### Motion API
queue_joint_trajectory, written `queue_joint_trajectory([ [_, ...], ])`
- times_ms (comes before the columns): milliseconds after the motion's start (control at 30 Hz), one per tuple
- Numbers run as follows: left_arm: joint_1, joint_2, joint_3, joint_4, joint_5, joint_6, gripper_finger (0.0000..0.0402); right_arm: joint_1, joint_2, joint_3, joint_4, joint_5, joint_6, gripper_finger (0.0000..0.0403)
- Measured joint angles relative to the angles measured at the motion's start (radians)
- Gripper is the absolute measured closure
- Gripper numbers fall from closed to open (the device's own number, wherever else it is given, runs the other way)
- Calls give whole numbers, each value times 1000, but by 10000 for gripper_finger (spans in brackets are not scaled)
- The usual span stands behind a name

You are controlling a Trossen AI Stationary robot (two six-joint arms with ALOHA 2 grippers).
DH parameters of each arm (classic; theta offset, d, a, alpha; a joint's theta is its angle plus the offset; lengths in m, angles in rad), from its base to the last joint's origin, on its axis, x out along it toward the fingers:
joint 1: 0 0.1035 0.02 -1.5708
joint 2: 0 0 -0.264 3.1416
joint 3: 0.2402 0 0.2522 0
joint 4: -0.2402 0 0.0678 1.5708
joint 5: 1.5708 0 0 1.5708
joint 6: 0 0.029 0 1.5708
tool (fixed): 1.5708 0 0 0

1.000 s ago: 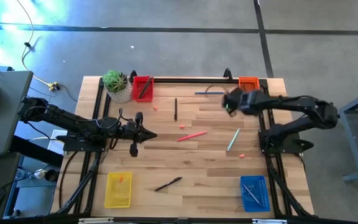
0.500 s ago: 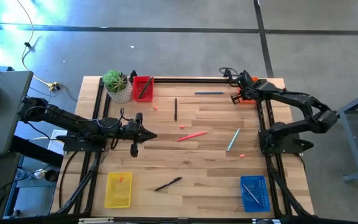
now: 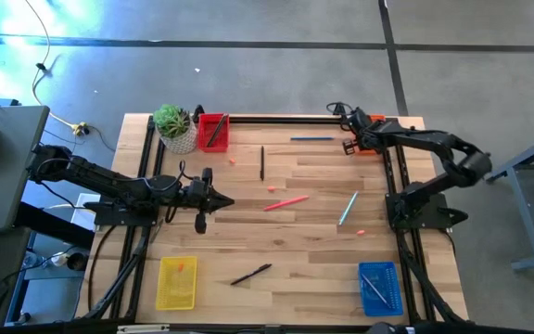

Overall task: Sort crayons/erasers/pens/pencils in bins
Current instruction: Put the red crayon into the orange bin, then put the blue pen into the blue bin

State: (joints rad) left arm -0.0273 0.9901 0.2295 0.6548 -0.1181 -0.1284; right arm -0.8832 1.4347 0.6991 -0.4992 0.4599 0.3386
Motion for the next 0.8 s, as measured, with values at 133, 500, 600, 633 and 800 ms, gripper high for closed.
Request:
queue_joint_trajectory([
  [133,0,0,0,0,0,0,401,0,0,0,-4,0,5,321],
  [500,0,0,0,-9,1,-15,401,36,-3,123,-280,-7,30,271],
  [600,0,0,0,-19,2,-11,401,106,-5,157,-359,7,34,292],
  [633,0,0,0,-24,2,-11,401,135,-9,160,-364,16,42,303],
  [800,0,0,0,-38,2,-8,401,313,-62,164,-316,44,69,374],
])
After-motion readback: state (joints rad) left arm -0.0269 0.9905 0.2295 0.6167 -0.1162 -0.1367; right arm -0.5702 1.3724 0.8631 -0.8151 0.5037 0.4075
